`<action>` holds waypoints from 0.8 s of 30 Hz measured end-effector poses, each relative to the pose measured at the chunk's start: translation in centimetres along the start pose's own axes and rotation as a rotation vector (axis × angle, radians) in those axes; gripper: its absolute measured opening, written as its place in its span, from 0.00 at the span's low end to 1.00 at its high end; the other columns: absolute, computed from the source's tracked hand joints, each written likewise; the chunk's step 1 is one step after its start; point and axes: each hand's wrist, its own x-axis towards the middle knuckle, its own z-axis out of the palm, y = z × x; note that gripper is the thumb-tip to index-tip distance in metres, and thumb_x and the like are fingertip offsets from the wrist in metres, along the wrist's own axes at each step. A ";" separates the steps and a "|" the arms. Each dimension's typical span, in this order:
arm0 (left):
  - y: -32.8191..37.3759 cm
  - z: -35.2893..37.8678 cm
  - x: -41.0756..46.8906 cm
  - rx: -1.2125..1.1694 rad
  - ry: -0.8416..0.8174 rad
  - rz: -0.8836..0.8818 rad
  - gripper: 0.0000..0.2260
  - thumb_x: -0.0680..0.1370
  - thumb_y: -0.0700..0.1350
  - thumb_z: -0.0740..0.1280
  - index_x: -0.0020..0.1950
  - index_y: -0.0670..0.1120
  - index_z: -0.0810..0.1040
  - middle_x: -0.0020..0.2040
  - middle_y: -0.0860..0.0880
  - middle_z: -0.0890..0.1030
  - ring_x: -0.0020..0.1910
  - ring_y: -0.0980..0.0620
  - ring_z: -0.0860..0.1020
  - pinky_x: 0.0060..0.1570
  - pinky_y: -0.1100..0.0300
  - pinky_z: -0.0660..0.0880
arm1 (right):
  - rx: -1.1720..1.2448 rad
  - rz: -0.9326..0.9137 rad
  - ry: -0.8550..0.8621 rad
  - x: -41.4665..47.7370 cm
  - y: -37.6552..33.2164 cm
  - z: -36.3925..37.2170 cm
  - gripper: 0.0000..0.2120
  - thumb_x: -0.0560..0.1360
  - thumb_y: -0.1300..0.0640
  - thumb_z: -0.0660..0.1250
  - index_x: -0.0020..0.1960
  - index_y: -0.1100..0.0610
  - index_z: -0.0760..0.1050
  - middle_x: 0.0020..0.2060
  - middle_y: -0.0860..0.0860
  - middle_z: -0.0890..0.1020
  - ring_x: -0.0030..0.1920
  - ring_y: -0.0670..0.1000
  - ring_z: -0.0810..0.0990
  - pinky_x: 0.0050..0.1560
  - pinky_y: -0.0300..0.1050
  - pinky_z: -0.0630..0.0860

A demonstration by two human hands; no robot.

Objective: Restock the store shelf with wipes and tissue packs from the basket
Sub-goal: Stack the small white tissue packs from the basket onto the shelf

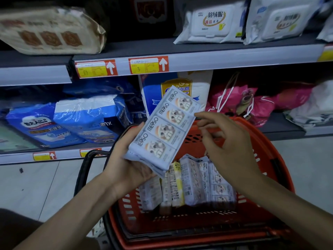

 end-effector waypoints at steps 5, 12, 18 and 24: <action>-0.1 1.3 0.1 0.074 -0.030 0.034 0.19 0.80 0.56 0.61 0.56 0.49 0.89 0.58 0.45 0.86 0.50 0.48 0.86 0.44 0.55 0.84 | 0.077 0.060 -0.017 0.0 -1.4 0.3 0.17 0.82 0.63 0.65 0.68 0.49 0.76 0.50 0.41 0.80 0.51 0.44 0.81 0.47 0.41 0.78; 1.1 2.2 0.1 0.159 -0.041 0.193 0.21 0.82 0.51 0.63 0.72 0.44 0.78 0.66 0.39 0.82 0.59 0.42 0.84 0.57 0.48 0.82 | 0.105 0.010 -0.146 -0.3 -4.5 0.7 0.23 0.82 0.51 0.66 0.76 0.44 0.68 0.69 0.39 0.73 0.68 0.38 0.73 0.64 0.39 0.76; 2.9 3.4 -2.0 0.345 -0.010 0.427 0.23 0.78 0.53 0.71 0.73 0.48 0.77 0.67 0.40 0.81 0.67 0.36 0.79 0.70 0.37 0.73 | 0.075 -0.144 -0.373 -0.1 -7.0 -0.4 0.37 0.81 0.63 0.64 0.83 0.45 0.52 0.81 0.38 0.55 0.81 0.39 0.51 0.80 0.54 0.59; 5.8 5.6 -5.8 0.423 -0.058 0.572 0.21 0.81 0.54 0.66 0.73 0.49 0.78 0.66 0.39 0.82 0.65 0.37 0.80 0.70 0.35 0.72 | 0.109 -0.236 -0.279 0.6 -11.1 -0.6 0.45 0.78 0.55 0.73 0.83 0.44 0.47 0.81 0.38 0.55 0.81 0.42 0.54 0.78 0.51 0.63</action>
